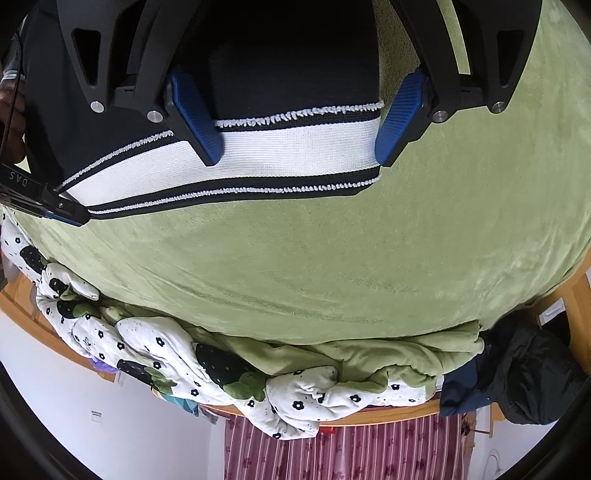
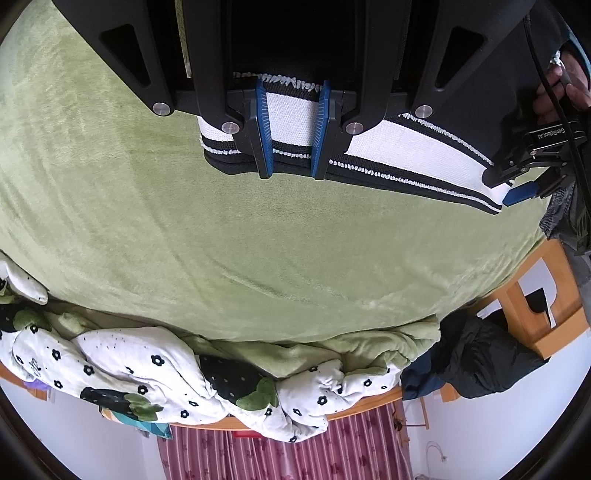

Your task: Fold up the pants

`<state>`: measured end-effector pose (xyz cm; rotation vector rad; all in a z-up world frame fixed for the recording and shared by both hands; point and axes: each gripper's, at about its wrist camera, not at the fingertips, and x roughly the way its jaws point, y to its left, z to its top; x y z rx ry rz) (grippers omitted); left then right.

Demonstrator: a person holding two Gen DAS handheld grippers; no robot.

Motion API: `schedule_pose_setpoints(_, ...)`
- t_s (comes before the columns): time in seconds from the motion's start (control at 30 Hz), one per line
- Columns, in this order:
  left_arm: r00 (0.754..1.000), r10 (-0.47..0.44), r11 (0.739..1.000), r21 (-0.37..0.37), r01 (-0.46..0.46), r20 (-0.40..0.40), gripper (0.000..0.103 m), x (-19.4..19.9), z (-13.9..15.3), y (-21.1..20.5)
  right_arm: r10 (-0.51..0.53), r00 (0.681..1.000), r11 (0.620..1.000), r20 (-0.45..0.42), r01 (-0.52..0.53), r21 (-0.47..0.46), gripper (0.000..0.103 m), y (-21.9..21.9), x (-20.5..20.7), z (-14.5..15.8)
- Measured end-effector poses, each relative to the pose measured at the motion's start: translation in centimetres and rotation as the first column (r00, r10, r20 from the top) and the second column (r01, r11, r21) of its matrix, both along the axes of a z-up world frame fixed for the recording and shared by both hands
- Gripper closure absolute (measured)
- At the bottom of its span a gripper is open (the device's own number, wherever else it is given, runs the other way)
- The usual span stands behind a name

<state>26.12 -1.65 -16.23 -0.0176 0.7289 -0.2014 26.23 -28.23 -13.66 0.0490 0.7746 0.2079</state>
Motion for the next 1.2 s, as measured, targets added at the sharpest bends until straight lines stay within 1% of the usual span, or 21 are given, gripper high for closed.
schedule_pose_setpoints(0.1, 1.0, 0.0, 1.0, -0.001, 0.0, 0.002, 0.018, -0.1, 0.0, 0.1, -0.007, 1.0, 1.0, -0.004, 0.007, -0.017, 0.083, 0.2, 0.1, 0.0)
schedule_pose_setpoints(0.17, 1.0, -0.002, 1.0, -0.001, 0.002, 0.002, 0.018, -0.1, 0.0, 0.1, -0.015, 1.0, 0.998, 0.006, 0.015, -0.063, 0.084, 0.9, 0.0, 0.1)
schedule_pose_setpoints(0.23, 1.0, 0.005, 1.0, 0.018, -0.005, -0.002, 0.018, -0.3, 0.1, -0.1, -0.018, 1.0, 0.996, 0.011, 0.019, -0.084, 0.084, 1.2, -0.2, 0.1)
schedule_pose_setpoints(0.3, 1.0, -0.019, 0.999, 0.044, 0.019, 0.002, 0.019, -1.3, 0.6, -0.4, -0.018, 1.0, 0.996, 0.013, 0.019, -0.082, 0.082, 1.1, -0.5, 0.3)
schedule_pose_setpoints(0.37, 0.998, -0.058, 0.997, 0.048, 0.06, -0.029, 0.024, -3.1, 1.2, -0.5, -0.014, 1.0, 0.996, 0.009, 0.015, -0.086, 0.081, 0.7, -1.1, 0.6)
schedule_pose_setpoints(0.43, 0.985, -0.155, 0.988, 0.001, 0.156, -0.078, 0.024, -6.3, 1.6, -0.5, -0.011, 1.0, 0.996, 0.004, 0.011, -0.094, 0.08, 0.4, -2.2, 1.1)
schedule_pose_setpoints(0.47, 0.974, -0.204, 0.979, -0.001, 0.205, -0.096, 0.024, -8.3, 1.6, -0.8, -0.01, 1.0, 0.996, -0.001, 0.009, -0.083, 0.078, 0.1, -3.2, 1.5)
schedule_pose_setpoints(0.53, 0.966, -0.244, 0.968, 0.039, 0.248, -0.088, 0.024, -11.6, 1.5, -1.2, 0.0, 1.0, 0.998, -0.014, -0.001, -0.064, 0.074, -0.4, -5.2, 1.9)
schedule_pose_setpoints(0.6, 0.951, -0.289, 0.954, 0.056, 0.296, -0.111, 0.024, -15.0, 0.7, -1.6, 0.024, 0.999, 0.998, -0.034, -0.026, -0.063, 0.07, -0.5, -7.2, 1.8)
schedule_pose_setpoints(0.7, 0.956, -0.28, 0.955, 0.076, 0.287, -0.083, 0.024, -19.7, -0.1, -1.3, 0.056, 0.998, 0.99, -0.028, -0.059, -0.129, 0.07, 0.2, -10.9, 1.3)
schedule_pose_setpoints(0.73, 0.958, -0.278, 0.954, 0.099, 0.283, -0.067, 0.024, -20.9, -0.2, -1.1, 0.061, 0.998, 0.985, -0.017, -0.063, -0.159, 0.07, 0.4, -12.3, 1.2)
schedule_pose_setpoints(0.77, 0.96, -0.273, 0.952, 0.125, 0.278, -0.056, 0.024, -22.0, -0.3, -0.8, 0.066, 0.998, 0.984, -0.02, -0.068, -0.165, 0.069, 0.4, -13.5, 1.1)
schedule_pose_setpoints(0.8, 0.959, -0.277, 0.95, 0.129, 0.283, -0.062, 0.024, -22.6, -0.3, -0.5, 0.07, 0.997, 0.986, -0.029, -0.073, -0.152, 0.069, 0.2, -14.5, 0.9)
schedule_pose_setpoints(0.9, 0.958, -0.265, 0.95, 0.139, 0.279, -0.111, 0.025, -23.8, -0.9, 0.9, 0.05, 0.997, 0.991, -0.059, -0.057, -0.121, 0.069, -0.6, -16.7, 0.4)
schedule_pose_setpoints(0.93, 0.961, -0.251, 0.95, 0.162, 0.267, -0.117, 0.029, -23.9, -1.2, 1.1, 0.037, 0.997, 0.993, -0.063, -0.044, -0.107, 0.069, -1.0, -17.4, 0.4)
schedule_pose_setpoints(0.97, 0.964, -0.237, 0.945, 0.203, 0.258, -0.118, 0.031, -24.2, -1.5, 1.3, 0.025, 0.998, 0.995, -0.059, -0.031, -0.097, 0.069, -1.4, -17.9, 0.5)
schedule_pose_setpoints(1.03, 0.961, -0.251, 0.936, 0.224, 0.271, -0.113, 0.033, -24.7, -1.5, 1.3, 0.012, 0.998, 0.997, -0.055, -0.016, -0.078, 0.069, -1.9, -18.5, 0.7)
schedule_pose_setpoints(1.1, 0.962, -0.255, 0.926, 0.263, 0.271, -0.094, 0.035, -24.9, -1.3, 0.8, -0.002, 0.998, 0.998, -0.059, -0.001, -0.059, 0.069, -2.2, -18.6, 0.7)
schedule_pose_setpoints(1.13, 0.963, -0.255, 0.921, 0.285, 0.268, -0.083, 0.042, -25.0, -1.2, 0.4, -0.009, 0.998, 0.999, -0.064, 0.006, -0.051, 0.069, -2.3, -18.5, 0.6)
schedule_pose_setpoints(1.17, 0.964, -0.257, 0.913, 0.311, 0.264, -0.066, 0.063, -25.0, -1.0, -0.3, -0.014, 0.997, 0.999, -0.07, 0.011, -0.046, 0.069, -2.4, -18.4, 0.5)
schedule_pose_setpoints(1.2, 0.968, -0.247, 0.915, 0.317, 0.249, -0.049, 0.07, -25.2, -0.7, -0.6, -0.018, 0.997, 0.999, -0.076, 0.015, -0.044, 0.069, -2.4, -18.2, 0.4)
